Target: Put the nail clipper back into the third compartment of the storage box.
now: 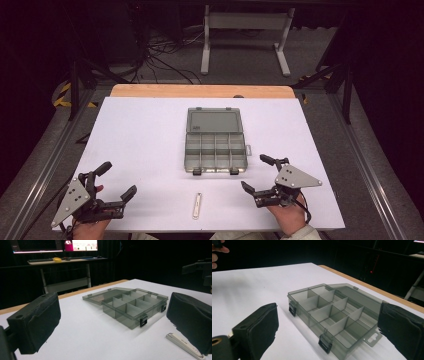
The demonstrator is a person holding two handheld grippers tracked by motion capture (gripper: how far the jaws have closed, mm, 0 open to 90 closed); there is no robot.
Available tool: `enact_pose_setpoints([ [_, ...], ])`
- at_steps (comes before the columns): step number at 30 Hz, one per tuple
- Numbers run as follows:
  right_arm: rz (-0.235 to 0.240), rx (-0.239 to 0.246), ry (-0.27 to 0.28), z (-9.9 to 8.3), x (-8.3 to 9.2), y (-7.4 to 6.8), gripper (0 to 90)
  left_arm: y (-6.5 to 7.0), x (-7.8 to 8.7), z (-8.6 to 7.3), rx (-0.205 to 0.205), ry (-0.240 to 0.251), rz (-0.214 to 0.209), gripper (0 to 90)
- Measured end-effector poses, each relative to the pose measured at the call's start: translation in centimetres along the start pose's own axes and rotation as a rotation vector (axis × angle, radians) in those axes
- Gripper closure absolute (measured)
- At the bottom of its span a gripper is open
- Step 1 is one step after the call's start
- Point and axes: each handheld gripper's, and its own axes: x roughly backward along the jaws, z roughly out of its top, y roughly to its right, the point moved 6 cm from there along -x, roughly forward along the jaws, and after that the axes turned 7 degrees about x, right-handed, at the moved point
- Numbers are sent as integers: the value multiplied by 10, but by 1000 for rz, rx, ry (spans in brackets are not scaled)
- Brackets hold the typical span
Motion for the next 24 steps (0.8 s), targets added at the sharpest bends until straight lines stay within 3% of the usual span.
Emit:
enact_pose_setpoints([
  [6, 27, 11, 7, 10, -7, -5, 40, 1, 0, 0, -2, -1, 1, 2],
  [19, 120, 14, 15, 36, -41, -22, 40, 0, -1, 0, -1, -4, 0, 2],
  [24, 161, 47, 36, 51, -56, -34, 46, 0, -1, 0, -1, -3, -1, 2],
])
